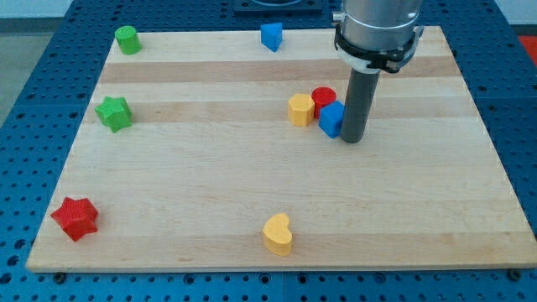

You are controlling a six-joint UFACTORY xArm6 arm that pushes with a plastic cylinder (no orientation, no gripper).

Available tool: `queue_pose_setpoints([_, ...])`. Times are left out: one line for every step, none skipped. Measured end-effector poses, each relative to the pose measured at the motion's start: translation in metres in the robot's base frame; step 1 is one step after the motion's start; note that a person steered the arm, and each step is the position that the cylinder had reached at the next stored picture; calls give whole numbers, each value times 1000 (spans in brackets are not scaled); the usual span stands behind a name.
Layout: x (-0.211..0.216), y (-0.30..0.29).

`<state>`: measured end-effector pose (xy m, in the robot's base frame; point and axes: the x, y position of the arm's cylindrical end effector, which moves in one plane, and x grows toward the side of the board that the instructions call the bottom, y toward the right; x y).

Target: Move arm to the bottom

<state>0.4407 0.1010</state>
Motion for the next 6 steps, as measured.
queue_pose_setpoints([6,22])
queue_pose_setpoints([59,70])
queue_pose_setpoints([128,54])
queue_pose_setpoints([178,6])
queue_pose_setpoints([178,-2])
queue_pose_setpoints([177,-34])
